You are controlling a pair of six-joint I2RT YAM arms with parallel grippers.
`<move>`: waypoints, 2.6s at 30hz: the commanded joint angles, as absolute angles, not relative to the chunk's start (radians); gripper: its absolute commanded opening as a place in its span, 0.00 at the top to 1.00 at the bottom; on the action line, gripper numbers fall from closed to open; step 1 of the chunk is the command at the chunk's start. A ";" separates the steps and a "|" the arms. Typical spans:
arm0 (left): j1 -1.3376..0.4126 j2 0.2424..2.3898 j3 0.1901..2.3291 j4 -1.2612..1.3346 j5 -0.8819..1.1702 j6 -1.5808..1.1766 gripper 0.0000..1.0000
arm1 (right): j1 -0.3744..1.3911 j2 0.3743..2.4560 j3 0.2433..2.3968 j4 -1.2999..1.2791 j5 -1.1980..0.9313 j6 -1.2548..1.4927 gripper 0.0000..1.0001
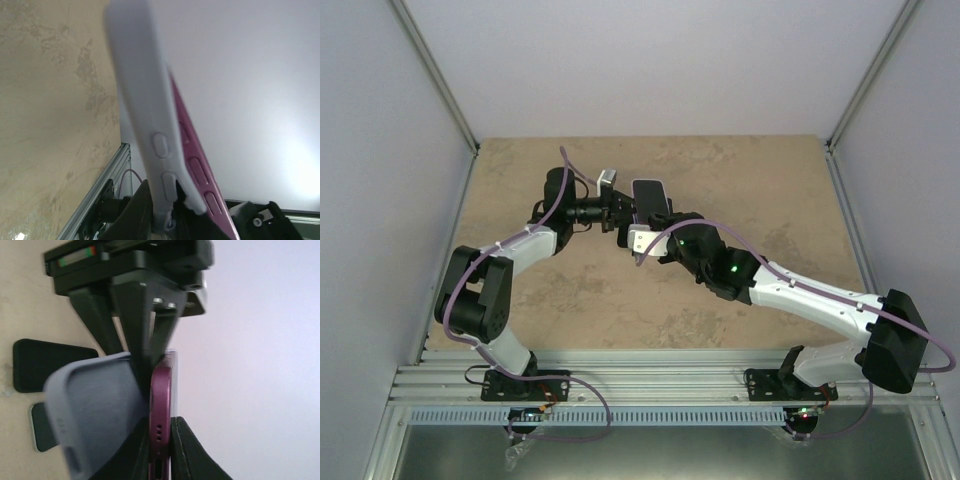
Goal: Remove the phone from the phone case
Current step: Remove the phone case from the phone, then place the phone at the center of the board.
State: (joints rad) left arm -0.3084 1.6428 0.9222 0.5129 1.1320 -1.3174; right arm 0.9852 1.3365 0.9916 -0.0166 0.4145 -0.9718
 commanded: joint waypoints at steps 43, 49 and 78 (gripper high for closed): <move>-0.205 1.649 1.024 0.076 1.109 -0.859 1.00 | 0.686 1.245 1.147 -0.285 0.002 -0.758 1.00; -0.165 1.626 1.035 0.057 1.099 -0.843 1.00 | 0.569 1.233 1.029 -0.202 -0.105 -0.815 0.99; -0.143 1.592 1.023 0.055 1.066 -0.832 1.00 | 0.494 1.480 0.736 0.285 -0.034 -1.144 1.00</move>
